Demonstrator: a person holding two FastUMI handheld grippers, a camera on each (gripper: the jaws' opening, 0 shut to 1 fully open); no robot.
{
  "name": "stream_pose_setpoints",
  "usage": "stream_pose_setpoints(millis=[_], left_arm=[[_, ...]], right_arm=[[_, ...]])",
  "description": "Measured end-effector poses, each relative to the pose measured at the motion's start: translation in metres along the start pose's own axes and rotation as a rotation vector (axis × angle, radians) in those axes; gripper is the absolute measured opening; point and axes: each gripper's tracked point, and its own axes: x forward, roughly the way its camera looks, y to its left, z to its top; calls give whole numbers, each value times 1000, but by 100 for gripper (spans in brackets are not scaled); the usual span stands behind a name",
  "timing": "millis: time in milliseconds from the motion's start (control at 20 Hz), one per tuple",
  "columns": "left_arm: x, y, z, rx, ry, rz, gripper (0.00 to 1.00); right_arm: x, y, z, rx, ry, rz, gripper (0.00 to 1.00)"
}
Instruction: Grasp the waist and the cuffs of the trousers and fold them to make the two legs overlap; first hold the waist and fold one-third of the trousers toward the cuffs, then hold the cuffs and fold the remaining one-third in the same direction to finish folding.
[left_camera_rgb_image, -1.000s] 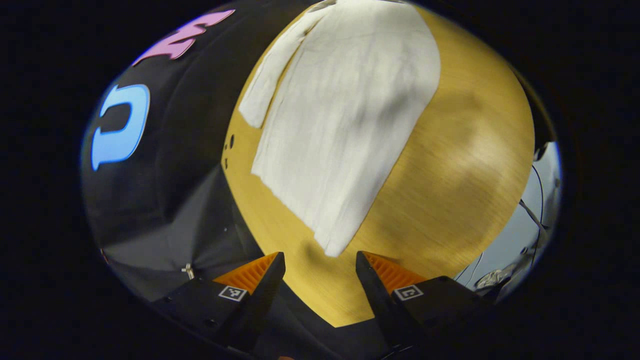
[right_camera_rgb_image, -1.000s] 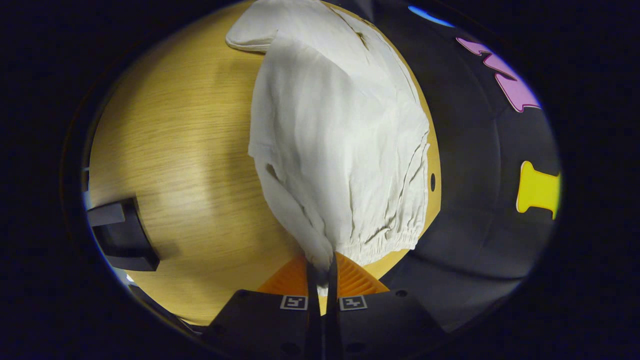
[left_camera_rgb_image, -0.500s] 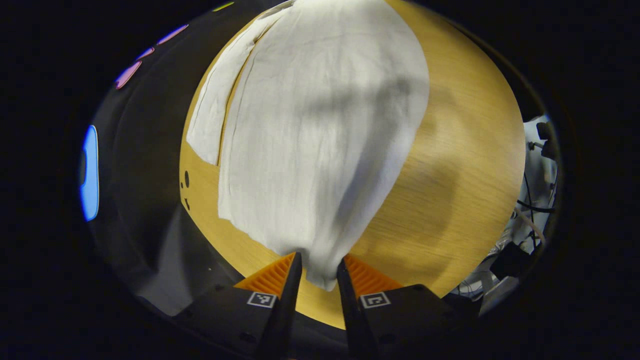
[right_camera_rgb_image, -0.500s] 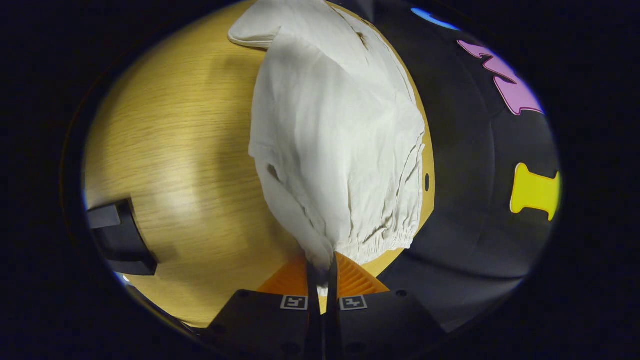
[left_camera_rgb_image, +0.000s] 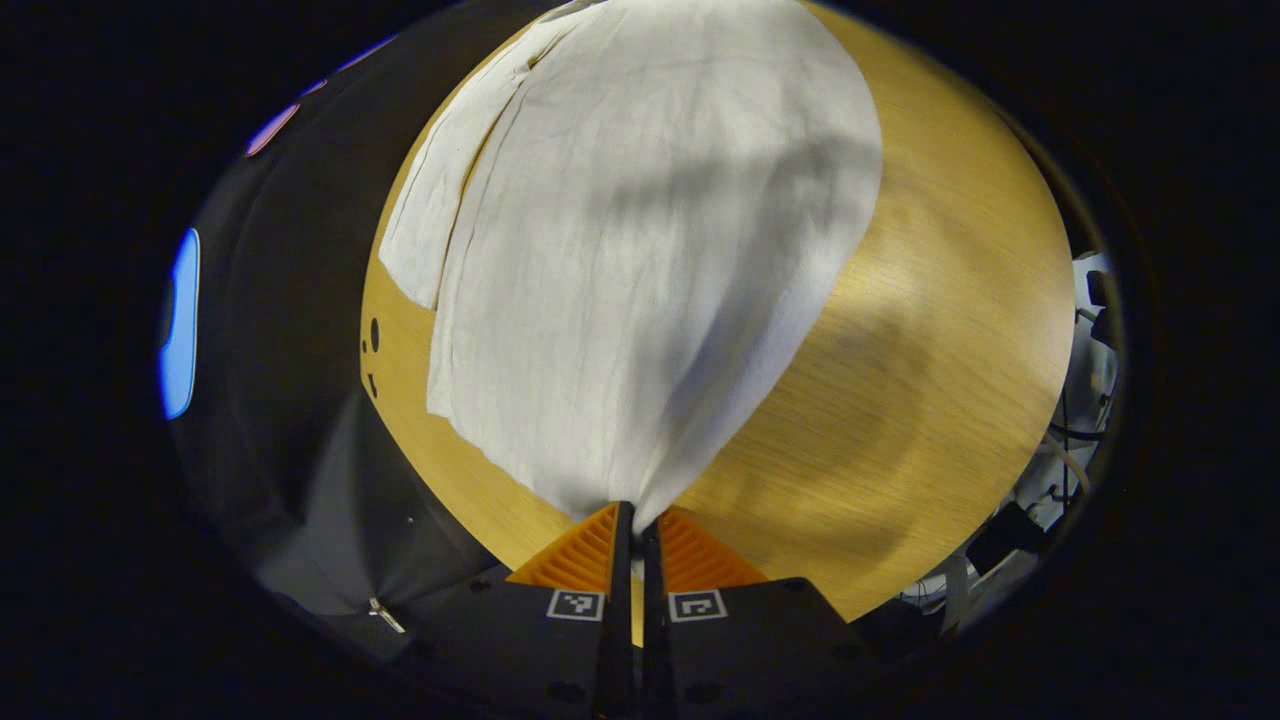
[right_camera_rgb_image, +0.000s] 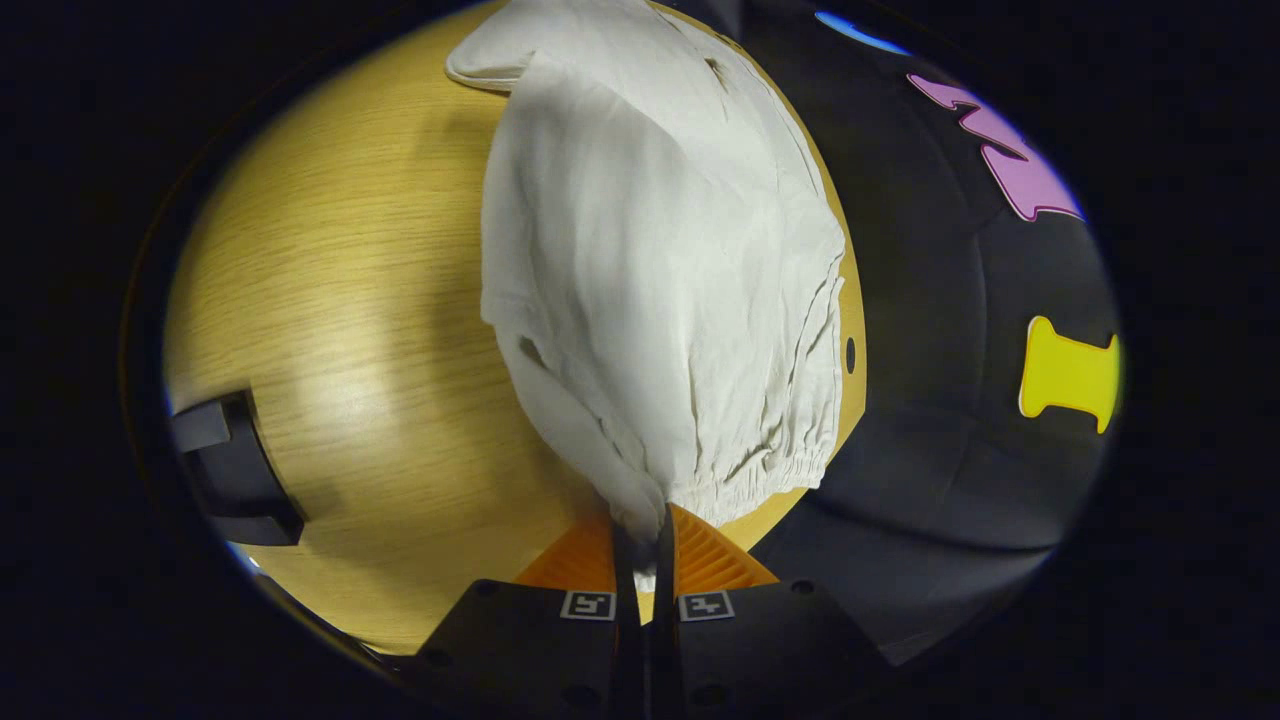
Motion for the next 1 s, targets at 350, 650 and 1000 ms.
stream_pose_setpoints(millis=[350, 650, 1000], left_arm=[[-21, 10, 9, -194, -52, 90, 5], [-46, 60, 22, -414, -119, 193, 6], [-70, 146, 49, -571, -215, 362, 5]], right_arm=[[-9, -34, -16, 151, 15, -63, 8], [-21, -79, -10, 268, -16, -138, 8], [-50, -156, -3, 702, -44, -257, 8]])
